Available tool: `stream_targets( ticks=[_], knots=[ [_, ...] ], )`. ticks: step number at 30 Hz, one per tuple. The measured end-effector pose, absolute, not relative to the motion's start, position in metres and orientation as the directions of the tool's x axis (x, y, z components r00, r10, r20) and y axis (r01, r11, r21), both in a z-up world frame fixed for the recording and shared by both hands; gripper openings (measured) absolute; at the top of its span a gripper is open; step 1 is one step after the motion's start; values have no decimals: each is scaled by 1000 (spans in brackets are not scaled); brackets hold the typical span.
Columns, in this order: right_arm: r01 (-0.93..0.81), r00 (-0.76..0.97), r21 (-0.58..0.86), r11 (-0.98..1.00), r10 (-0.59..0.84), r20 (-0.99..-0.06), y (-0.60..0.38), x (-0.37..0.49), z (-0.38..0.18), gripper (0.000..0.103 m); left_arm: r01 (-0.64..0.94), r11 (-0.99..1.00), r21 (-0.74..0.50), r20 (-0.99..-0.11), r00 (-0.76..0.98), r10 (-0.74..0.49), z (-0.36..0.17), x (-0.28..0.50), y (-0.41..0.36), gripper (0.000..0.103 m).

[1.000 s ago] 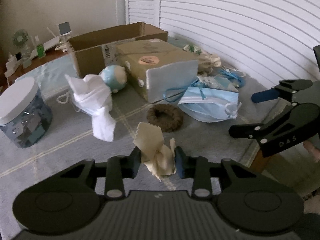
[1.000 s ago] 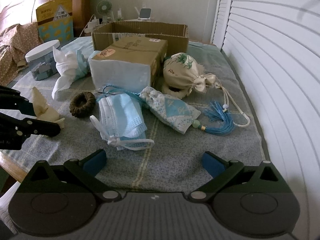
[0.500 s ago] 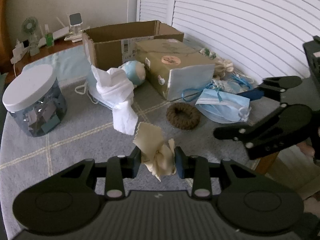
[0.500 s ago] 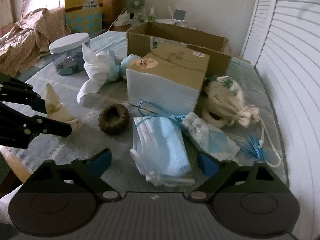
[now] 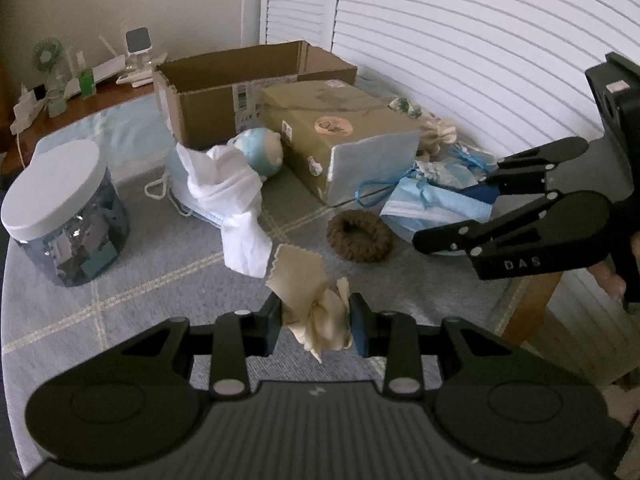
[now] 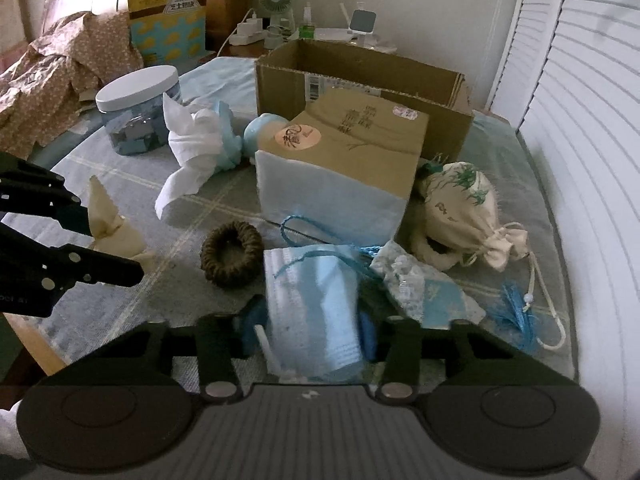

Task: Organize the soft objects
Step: 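Close the left tool on the cream cloth while the right tool grasps the blue mask, then carry the cloth and mask up over the cardboard box with both tools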

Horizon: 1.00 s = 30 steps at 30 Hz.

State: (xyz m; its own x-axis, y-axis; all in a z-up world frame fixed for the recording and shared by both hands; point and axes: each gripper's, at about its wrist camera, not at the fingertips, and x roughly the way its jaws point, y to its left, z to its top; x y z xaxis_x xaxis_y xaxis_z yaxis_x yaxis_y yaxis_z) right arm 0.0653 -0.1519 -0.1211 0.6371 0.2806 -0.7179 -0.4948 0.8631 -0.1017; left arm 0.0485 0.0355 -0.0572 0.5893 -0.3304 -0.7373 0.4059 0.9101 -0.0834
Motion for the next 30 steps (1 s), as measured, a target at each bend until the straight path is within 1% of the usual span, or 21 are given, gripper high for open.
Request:
stream_targets(
  ticks=[1, 2, 9, 19, 25, 30],
  knots=[
    [-491, 642, -112, 864, 272, -717, -152, 64, -121, 42, 410, 909, -80, -738, 589, -331, -56, 48, 35, 34],
    [-487, 644, -121, 865, 262, -719, -152, 63, -120, 41, 413, 908, -76, -739, 588, -329, -54, 47, 35, 34],
    [-482, 646, -94, 871, 281, -710, -163, 48, -106, 40, 424, 902, -82, -740, 581, -340, -45, 40, 36, 34],
    [-483, 698, -108, 869, 307, -647, -169, 27, -71, 40, 434, 898, -65, -723, 600, -342, -27, 32, 33, 34],
    [-462, 731, -111, 880, 307, -610, -169, 40, -53, 40, 434, 898, -71, -698, 622, -355, -10, 48, 34, 34],
    [-448, 752, -107, 887, 309, -582, -166, 63, -41, 40, 437, 898, -49, -670, 652, -354, 8, 78, 33, 34]
  ],
)
